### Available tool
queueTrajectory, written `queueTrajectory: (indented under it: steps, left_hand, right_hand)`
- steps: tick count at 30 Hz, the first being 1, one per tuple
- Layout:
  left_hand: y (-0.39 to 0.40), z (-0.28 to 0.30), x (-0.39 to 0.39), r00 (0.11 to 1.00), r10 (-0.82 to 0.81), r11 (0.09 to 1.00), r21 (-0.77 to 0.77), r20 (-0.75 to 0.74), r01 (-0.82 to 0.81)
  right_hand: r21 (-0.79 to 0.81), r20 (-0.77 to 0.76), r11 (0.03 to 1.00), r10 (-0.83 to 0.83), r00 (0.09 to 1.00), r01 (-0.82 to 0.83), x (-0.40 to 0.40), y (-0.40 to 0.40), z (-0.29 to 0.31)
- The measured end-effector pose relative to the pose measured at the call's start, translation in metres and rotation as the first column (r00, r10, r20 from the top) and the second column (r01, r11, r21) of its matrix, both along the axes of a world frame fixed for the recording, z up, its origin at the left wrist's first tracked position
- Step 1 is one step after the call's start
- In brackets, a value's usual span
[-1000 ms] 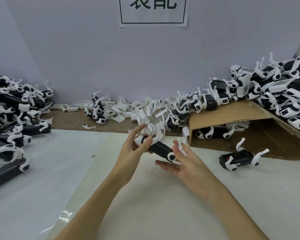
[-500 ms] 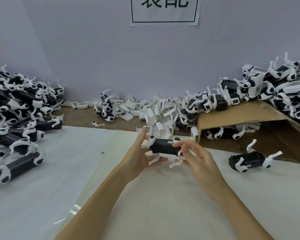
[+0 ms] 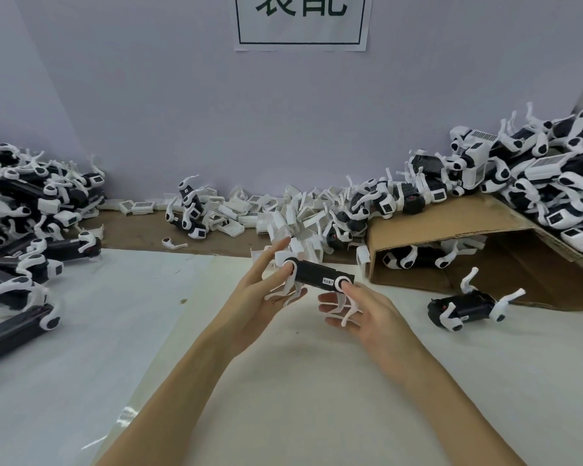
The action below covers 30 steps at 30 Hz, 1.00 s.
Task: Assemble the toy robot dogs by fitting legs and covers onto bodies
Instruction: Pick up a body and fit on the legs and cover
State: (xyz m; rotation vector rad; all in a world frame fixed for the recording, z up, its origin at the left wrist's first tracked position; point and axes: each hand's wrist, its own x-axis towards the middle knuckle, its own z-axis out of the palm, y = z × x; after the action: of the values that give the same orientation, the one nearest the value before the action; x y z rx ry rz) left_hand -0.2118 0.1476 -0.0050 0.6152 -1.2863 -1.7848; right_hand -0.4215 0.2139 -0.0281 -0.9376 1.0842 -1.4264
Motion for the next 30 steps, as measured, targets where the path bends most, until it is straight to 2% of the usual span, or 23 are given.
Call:
queueTrajectory:
  steps: [4,8,11,16,18,19,21,22,24,26,30]
  left_hand:
    - [0.000,-0.002,-0.001,0.986,0.096,0.994,-0.064,0.133,-0.088]
    - [0.002,-0.004,-0.003,0.974,0.095,0.993,-0.083,0.203,-0.079]
    - [0.004,-0.004,-0.006,0.978,0.141,0.987,-0.096,0.156,-0.127]
    - [0.010,0.000,-0.008,0.968,0.214,0.956,-0.231,0.135,-0.179]
    - [0.015,0.003,-0.008,0.963,0.226,0.919,-0.360,0.149,-0.160]
    - [0.018,0.005,-0.009,0.956,0.246,0.884,-0.441,0.159,-0.154]
    - [0.025,0.008,-0.013,0.930,0.314,0.775,-0.618,0.190,-0.135]
    - [0.030,0.008,-0.017,0.915,0.354,0.698,-0.706,0.193,-0.121]
    - [0.041,0.008,-0.026,0.888,0.422,0.580,-0.807,0.184,-0.108]
    - [0.049,0.009,-0.033,0.887,0.432,0.566,-0.815,0.166,-0.123]
    - [0.049,0.010,-0.033,0.909,0.393,0.661,-0.730,0.139,-0.174]
  right_hand:
    - [0.020,-0.102,1.000,0.016,0.995,-0.014,0.002,0.004,0.002]
    - [0.022,-0.163,0.999,0.026,0.986,-0.023,0.000,0.006,0.002]
    - [-0.002,-0.183,0.999,0.049,0.982,-0.050,-0.003,0.008,0.002]
    - [-0.071,-0.171,0.993,0.076,0.982,-0.089,-0.006,0.007,0.003]
    - [-0.122,-0.338,0.987,0.055,0.939,-0.101,-0.003,0.010,0.005]
    - [-0.171,-0.466,0.981,0.000,0.885,-0.090,0.000,0.012,0.006]
    - [-0.338,-0.678,0.938,-0.189,0.711,-0.073,0.004,0.012,0.003]
    - [-0.417,-0.707,0.905,-0.269,0.654,-0.079,0.006,0.011,-0.001]
    - [-0.477,-0.679,0.876,-0.311,0.665,-0.077,0.009,0.010,-0.006]
    - [-0.472,-0.653,0.877,-0.284,0.703,-0.084,0.008,0.009,-0.009]
    - [-0.467,-0.699,0.879,-0.303,0.648,-0.093,0.006,0.008,-0.011]
